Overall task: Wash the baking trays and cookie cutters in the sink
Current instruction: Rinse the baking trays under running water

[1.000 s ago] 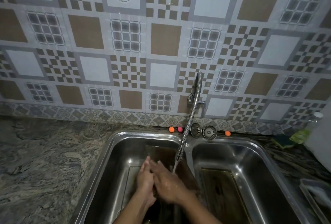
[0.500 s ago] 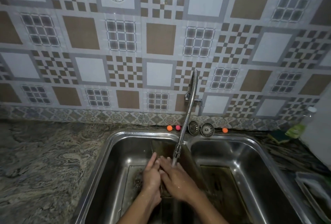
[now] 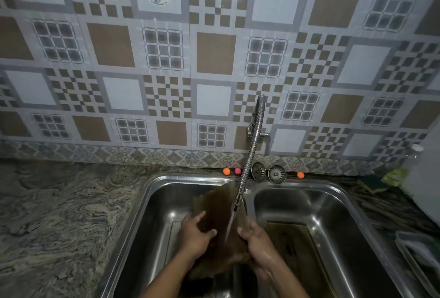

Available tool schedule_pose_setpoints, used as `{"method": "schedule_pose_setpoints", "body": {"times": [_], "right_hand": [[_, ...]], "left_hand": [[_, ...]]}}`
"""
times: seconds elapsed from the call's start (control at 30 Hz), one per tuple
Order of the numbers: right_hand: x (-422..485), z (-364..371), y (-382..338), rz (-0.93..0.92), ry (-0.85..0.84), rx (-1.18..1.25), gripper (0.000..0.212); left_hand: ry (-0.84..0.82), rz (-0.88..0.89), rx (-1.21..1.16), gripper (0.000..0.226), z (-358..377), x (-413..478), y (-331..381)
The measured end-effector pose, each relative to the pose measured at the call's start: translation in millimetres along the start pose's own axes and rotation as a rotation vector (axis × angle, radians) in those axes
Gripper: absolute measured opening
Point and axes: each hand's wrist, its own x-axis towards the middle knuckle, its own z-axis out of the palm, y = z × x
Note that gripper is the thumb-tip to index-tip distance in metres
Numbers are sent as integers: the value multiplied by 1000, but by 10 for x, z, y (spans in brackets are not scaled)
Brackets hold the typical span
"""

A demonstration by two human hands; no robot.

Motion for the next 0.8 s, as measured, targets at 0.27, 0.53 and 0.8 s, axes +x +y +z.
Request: {"method": "schedule_pose_setpoints", "body": {"times": [0.27,0.53,0.8], "right_hand": [[-145,378,10,-118,-153,-398,38],[43,165,302,-91,-67,-660,26],[95,-91,44,-93,408,-941,43]], "left_hand": [[-215,76,-256,55,80,-163,376],[-118,-21,-400,65,-29,-125,233],[-83,-177,-560,62,-85,-48,-108]]}}
